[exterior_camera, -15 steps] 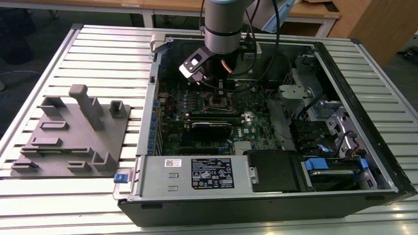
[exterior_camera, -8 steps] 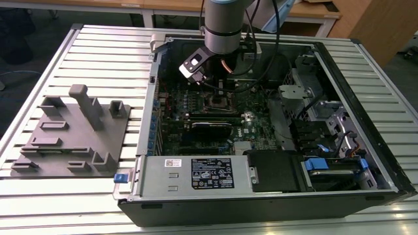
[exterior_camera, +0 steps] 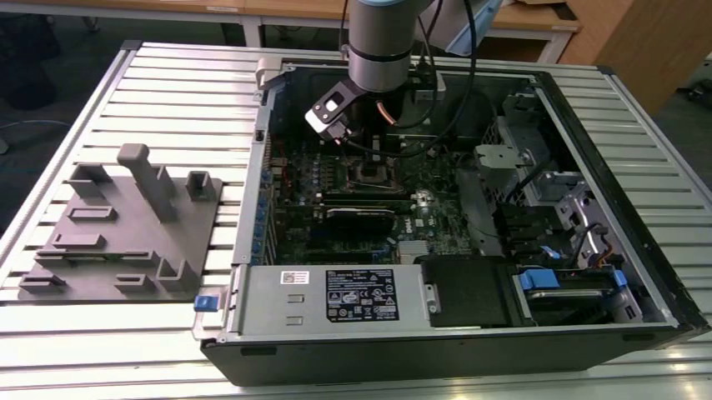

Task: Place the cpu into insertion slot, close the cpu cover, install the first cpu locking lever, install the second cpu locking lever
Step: 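Place the cpu into insertion slot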

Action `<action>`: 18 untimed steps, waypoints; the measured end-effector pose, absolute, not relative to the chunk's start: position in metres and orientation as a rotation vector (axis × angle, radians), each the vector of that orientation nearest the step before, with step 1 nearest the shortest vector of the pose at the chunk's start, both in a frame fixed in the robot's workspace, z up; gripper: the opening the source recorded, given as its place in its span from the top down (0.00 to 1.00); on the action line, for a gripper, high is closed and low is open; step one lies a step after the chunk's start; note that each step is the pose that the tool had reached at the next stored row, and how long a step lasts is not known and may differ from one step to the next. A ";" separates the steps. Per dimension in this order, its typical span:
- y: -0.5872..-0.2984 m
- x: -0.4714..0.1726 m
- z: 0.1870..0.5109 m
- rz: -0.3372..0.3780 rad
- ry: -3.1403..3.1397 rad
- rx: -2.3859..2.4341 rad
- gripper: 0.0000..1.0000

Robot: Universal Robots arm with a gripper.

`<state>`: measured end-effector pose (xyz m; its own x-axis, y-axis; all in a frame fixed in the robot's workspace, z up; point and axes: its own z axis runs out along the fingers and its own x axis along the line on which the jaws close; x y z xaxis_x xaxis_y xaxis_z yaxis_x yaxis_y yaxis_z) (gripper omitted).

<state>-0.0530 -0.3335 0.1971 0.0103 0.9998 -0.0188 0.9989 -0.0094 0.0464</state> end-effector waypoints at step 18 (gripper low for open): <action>-0.334 -0.053 0.197 0.030 2.178 2.199 0.90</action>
